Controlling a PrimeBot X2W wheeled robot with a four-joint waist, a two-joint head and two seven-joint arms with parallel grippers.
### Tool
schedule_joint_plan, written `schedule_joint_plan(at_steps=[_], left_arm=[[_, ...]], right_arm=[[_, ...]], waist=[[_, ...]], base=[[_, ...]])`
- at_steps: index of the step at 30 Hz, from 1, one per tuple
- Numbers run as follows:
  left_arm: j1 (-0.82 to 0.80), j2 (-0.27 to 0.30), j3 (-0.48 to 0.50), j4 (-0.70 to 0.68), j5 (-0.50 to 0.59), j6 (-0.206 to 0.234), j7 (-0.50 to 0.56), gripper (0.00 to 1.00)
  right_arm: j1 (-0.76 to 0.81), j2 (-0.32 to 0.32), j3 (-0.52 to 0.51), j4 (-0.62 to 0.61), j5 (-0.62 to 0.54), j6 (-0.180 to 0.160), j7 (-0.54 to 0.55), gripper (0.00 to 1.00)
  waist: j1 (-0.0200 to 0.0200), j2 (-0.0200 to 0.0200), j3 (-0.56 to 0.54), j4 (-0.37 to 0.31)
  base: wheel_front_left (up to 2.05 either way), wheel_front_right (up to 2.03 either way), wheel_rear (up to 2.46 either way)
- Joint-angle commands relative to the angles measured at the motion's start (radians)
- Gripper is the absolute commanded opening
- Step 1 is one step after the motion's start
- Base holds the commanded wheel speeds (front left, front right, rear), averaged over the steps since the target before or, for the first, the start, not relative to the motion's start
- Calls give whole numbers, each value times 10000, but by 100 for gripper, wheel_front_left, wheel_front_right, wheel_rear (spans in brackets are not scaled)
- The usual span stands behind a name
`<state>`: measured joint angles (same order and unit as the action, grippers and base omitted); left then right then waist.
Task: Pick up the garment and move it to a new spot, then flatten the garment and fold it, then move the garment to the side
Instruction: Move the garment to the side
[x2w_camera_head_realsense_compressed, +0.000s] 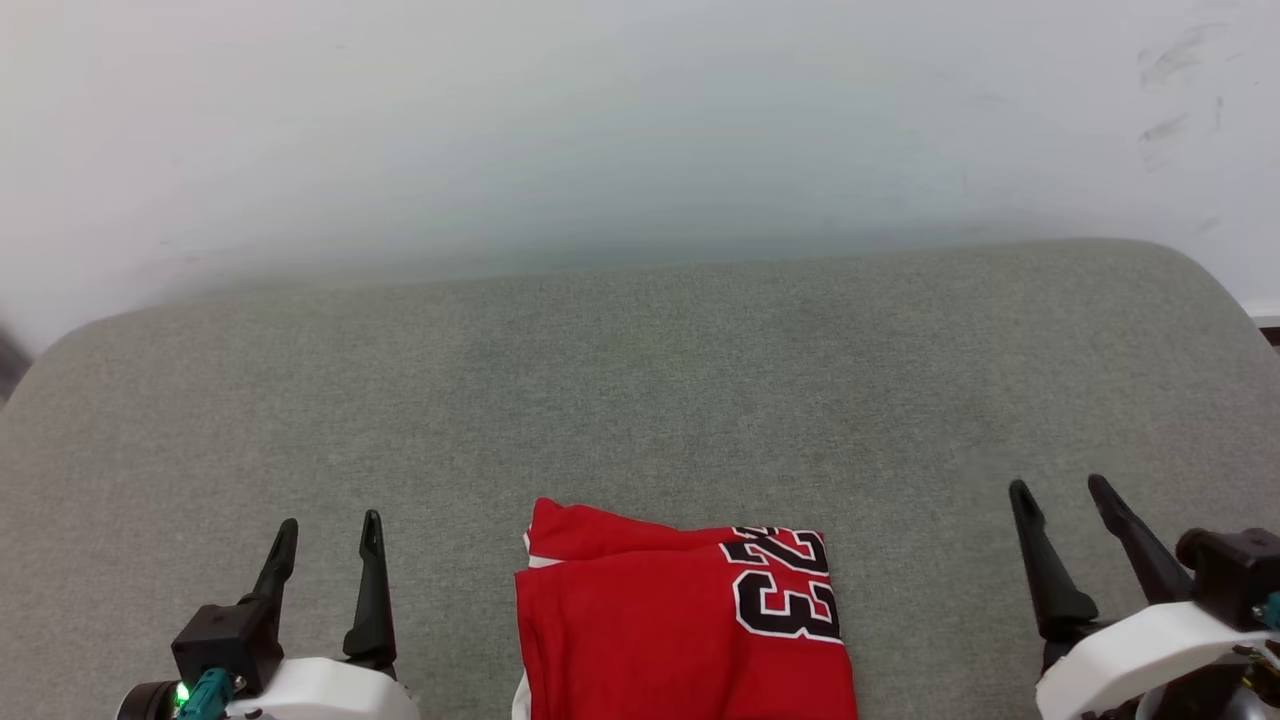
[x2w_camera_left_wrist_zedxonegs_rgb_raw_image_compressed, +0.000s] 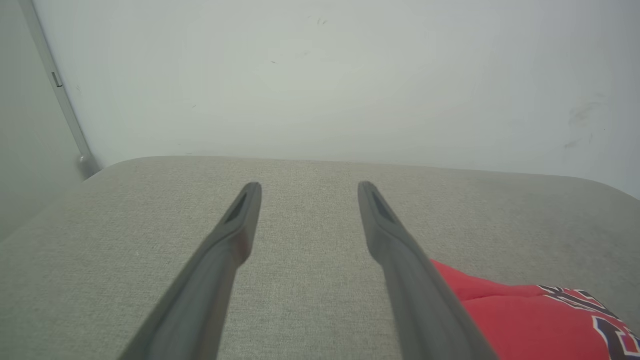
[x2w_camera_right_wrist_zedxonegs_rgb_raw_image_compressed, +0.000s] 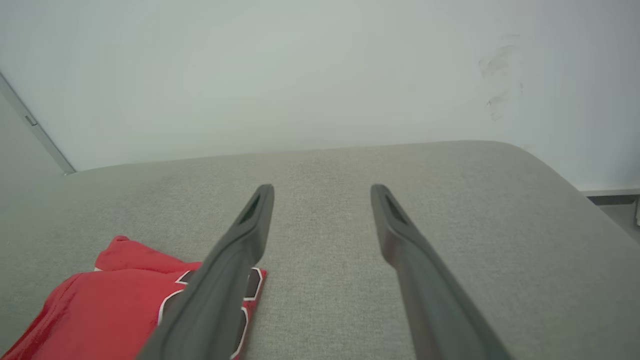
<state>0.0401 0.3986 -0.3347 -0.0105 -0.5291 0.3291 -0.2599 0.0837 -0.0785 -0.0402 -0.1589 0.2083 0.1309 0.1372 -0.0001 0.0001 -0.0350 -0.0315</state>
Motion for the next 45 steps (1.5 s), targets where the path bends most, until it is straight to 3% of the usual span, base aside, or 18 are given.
schedule_joint_plan(at_steps=[1,11,19,30,31,32,33,39,45], left_arm=[[14,-56,56,-44,109,-50,-73,100],[-404,-437,296,-380,500,-327,-72,100],[-1076,-817,391,-459,861,-755,-51,100],[-1636,-1228,584,-76,1200,-1314,-51,100],[-1649,-1250,616,-39,1226,-1340,-51,100],[-1659,-1271,651,-7,1242,-1374,-51,100],[-1670,-1318,711,58,1318,-1436,-51,100],[-1552,-1374,849,303,1443,-1535,-51,100],[-1244,-1253,1061,198,1590,-1508,-50,100]], right_arm=[[128,-20,-151,139,222,-4,115,100],[-223,-823,-648,1599,2553,-4,2446,100],[-1027,-924,470,2581,4436,-4,4562,100],[-1832,-788,1754,4209,5979,-21,5677,100],[-1843,-779,1823,4330,6050,-27,5706,52],[-1863,-776,1902,4389,6095,-27,5707,31],[-1958,-825,2070,4384,6202,-24,5586,0],[-2484,-1424,2624,3835,5922,-7,4828,0],[-2854,-2174,3141,3757,4666,-6,4371,0]], waist=[[1,-1,71,46],[1,-1,800,589],[1,-1,1831,1220],[1,-1,2670,1685],[1,-1,2675,1693],[1,-1,2678,1691],[1,-1,2653,1671],[1,-1,2217,1452],[1,-1,1673,702]], base=[[0,0,0],[0,0,0],[0,0,0],[0,0,0],[0,0,0],[0,0,0],[0,0,0],[0,0,0],[0,0,0]])
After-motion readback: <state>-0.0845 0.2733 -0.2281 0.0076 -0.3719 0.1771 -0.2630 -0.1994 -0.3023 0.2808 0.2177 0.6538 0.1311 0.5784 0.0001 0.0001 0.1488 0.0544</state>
